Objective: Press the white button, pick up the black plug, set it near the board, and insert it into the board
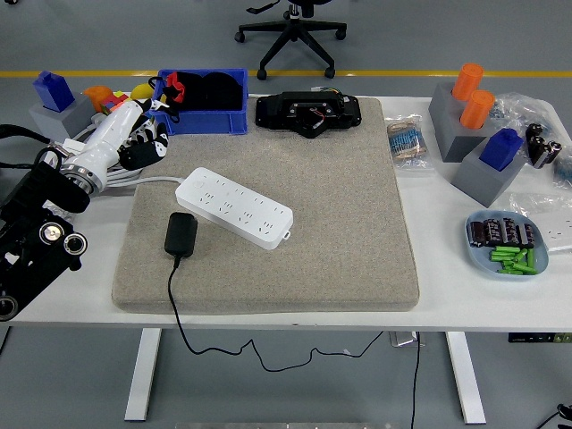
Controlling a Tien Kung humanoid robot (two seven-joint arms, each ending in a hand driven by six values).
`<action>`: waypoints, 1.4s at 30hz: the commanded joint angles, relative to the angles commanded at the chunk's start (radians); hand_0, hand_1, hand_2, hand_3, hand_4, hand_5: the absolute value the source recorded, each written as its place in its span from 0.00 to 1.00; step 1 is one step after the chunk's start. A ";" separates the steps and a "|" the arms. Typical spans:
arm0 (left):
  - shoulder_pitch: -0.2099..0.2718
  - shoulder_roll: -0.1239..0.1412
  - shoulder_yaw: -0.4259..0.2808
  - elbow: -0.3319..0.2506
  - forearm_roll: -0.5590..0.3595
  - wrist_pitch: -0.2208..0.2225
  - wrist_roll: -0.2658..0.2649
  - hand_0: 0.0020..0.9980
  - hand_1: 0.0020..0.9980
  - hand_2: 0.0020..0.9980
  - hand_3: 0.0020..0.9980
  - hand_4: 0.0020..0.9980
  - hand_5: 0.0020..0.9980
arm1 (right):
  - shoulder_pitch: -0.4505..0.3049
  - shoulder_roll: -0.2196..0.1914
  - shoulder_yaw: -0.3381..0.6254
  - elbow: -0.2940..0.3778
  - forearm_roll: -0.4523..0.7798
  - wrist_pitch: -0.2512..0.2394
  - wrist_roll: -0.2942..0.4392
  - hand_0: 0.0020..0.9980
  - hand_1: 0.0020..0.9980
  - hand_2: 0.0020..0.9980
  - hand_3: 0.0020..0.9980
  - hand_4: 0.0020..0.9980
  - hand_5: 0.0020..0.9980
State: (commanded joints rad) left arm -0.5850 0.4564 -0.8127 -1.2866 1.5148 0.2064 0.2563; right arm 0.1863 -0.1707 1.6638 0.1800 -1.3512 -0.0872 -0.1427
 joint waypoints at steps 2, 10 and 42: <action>-0.009 -0.001 0.017 0.006 -0.004 -0.007 0.006 0.02 0.02 0.11 0.67 0.00 0.00 | 0.000 0.000 0.000 0.000 0.000 0.000 0.000 0.63 0.60 0.60 0.58 0.66 0.40; -0.092 -0.031 0.162 0.090 -0.086 -0.077 0.067 0.01 0.01 0.13 0.65 0.00 0.00 | -0.001 -0.001 -0.003 0.000 0.002 0.000 -0.003 0.63 0.60 0.60 0.58 0.66 0.40; -0.245 -0.112 0.378 0.309 -0.126 -0.106 0.113 0.00 0.01 0.12 0.67 0.00 0.00 | 0.000 -0.007 -0.020 0.000 0.006 0.000 -0.004 0.63 0.60 0.60 0.58 0.66 0.40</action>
State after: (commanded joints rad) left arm -0.8295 0.3448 -0.4351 -0.9775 1.3888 0.1008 0.3697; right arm 0.1862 -0.1781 1.6434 0.1800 -1.3448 -0.0869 -0.1467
